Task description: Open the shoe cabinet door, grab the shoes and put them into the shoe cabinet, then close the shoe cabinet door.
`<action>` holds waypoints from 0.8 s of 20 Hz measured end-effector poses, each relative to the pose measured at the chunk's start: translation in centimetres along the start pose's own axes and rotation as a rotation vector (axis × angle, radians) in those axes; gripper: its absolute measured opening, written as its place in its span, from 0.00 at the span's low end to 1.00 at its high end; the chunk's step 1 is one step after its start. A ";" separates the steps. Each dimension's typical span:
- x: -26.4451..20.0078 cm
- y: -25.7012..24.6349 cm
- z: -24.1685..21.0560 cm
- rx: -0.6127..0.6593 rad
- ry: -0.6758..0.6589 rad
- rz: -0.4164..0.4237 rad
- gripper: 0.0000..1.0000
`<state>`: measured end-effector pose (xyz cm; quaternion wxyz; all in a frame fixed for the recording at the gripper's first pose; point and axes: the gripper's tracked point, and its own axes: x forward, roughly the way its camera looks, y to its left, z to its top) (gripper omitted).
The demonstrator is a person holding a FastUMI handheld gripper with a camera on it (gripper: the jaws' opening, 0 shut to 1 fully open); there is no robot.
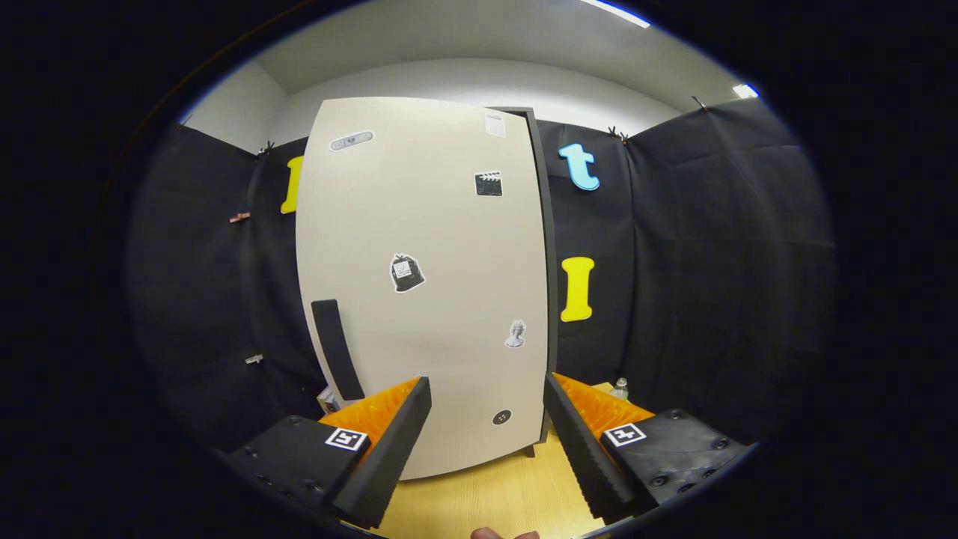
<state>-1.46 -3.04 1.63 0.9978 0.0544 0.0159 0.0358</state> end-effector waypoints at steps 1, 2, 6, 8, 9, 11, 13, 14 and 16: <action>0.1 0.0 -0.1 0.001 0.002 0.002 0.98; 0.1 0.1 -0.1 0.000 0.004 0.004 0.98; 0.2 0.5 -0.1 -0.015 0.005 0.014 0.99; 0.2 0.8 0.0 -0.021 -0.001 0.018 0.99; 0.3 0.9 0.1 -0.025 -0.002 0.021 0.99; 0.3 1.0 0.0 -0.034 -0.005 0.022 0.98; 0.3 1.0 0.0 -0.040 -0.007 0.024 0.98; 0.2 1.0 0.1 -0.044 -0.010 0.027 0.99; 0.2 1.1 0.5 -0.049 -0.021 0.031 0.98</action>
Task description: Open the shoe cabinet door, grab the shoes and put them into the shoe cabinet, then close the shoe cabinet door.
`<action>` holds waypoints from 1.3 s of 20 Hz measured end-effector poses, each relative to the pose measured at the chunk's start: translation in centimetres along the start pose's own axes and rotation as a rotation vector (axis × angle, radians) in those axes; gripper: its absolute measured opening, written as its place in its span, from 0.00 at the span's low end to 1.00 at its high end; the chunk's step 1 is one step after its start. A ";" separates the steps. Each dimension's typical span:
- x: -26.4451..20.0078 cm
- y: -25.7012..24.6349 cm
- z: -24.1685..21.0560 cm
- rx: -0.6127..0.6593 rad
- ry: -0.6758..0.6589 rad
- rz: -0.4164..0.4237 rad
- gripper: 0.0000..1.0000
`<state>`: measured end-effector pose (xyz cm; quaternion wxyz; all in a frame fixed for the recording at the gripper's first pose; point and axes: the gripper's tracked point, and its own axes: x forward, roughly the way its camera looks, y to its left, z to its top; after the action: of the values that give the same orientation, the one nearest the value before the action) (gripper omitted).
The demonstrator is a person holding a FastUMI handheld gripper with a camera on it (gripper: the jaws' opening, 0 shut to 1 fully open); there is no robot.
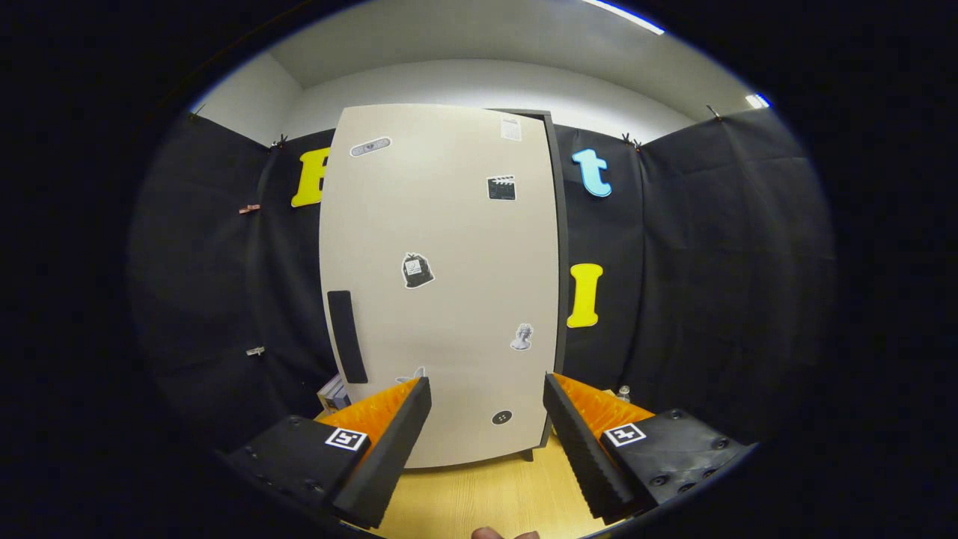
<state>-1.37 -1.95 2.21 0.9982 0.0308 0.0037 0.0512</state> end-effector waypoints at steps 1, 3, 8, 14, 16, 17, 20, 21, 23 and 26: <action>0.0 -0.1 0.0 -0.007 -0.003 -0.001 0.98; 0.1 -0.1 0.0 -0.018 -0.003 -0.002 0.98; 0.0 -0.1 0.0 -0.010 -0.002 0.001 0.98; -0.2 0.0 0.4 -0.011 -0.017 0.004 0.98; -0.1 -0.1 0.2 -0.013 -0.015 0.001 0.98; 0.0 -0.1 0.3 -0.012 -0.014 0.001 0.98; 0.0 0.1 0.2 -0.011 -0.013 0.001 0.99; 0.0 0.1 0.2 -0.011 -0.012 0.003 0.99; 0.0 0.2 0.2 -0.006 -0.016 0.008 0.99; 0.0 0.3 0.3 -0.010 -0.018 0.007 0.98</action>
<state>-1.38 -1.70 2.50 0.9982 0.0262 -0.0055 0.0544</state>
